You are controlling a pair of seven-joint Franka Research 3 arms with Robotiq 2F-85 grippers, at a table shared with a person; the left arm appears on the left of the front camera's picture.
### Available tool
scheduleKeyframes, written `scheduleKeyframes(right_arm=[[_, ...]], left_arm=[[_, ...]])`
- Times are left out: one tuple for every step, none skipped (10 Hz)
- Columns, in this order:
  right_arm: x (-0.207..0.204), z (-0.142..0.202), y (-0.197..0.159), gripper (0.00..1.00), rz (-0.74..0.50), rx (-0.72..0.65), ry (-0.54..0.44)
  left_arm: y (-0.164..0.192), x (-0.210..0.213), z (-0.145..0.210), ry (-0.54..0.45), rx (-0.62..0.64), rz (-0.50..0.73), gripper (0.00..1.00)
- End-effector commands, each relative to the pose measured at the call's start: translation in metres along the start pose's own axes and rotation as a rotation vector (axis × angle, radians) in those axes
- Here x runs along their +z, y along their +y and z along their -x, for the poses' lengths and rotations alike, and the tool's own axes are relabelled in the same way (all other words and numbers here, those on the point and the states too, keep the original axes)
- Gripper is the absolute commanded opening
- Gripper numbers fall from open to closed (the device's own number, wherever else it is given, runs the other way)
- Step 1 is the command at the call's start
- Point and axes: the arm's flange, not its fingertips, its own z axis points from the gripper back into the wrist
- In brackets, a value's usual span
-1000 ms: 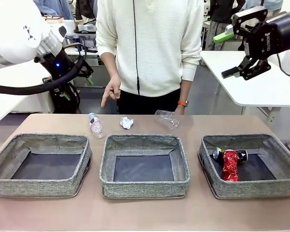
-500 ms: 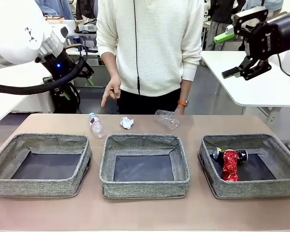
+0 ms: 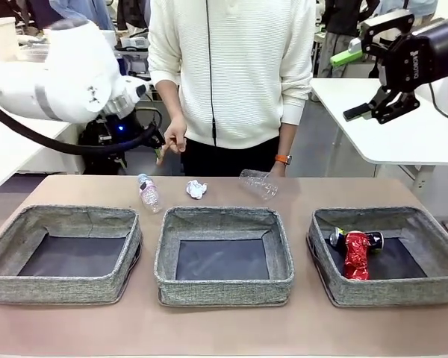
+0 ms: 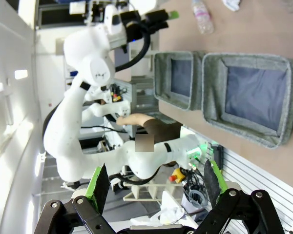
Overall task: Sort the waste into the appropriate baskets.
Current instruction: Pick up the waste item pointed out by the person.
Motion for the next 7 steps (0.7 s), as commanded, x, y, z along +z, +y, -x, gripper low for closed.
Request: scheduleKeyframes(right_arm=[[-0.001,0.000,0.001,1.00,-0.027,0.010,-0.003],[-0.001,0.000,0.001,1.00,-0.027,0.010,-0.003],[-0.001,0.000,0.001,1.00,-0.027,0.010,-0.003],[-0.001,0.000,0.001,1.00,-0.027,0.010,-0.003],[-0.001,0.000,0.001,1.00,-0.027,0.010,-0.003],[-0.001,0.000,0.001,1.00,-0.027,0.010,-0.003],[-0.001,0.000,0.001,1.00,-0.027,0.010,-0.003]], left_arm=[[-0.008,-0.016,-0.016,0.064,-0.008,-0.051,1.00],[-0.009,-0.034,-0.017,0.076,0.009,-0.101,1.00],[-0.010,-0.051,-0.017,0.096,-0.003,-0.083,1.00],[-0.010,-0.068,-0.018,0.086,0.008,-0.079,1.00],[-0.007,-0.082,-0.020,0.086,0.025,-0.086,1.00],[-0.004,-0.096,-0.022,0.095,0.029,-0.067,1.00],[0.000,-0.107,-0.024,0.099,0.043,-0.092,1.00]])
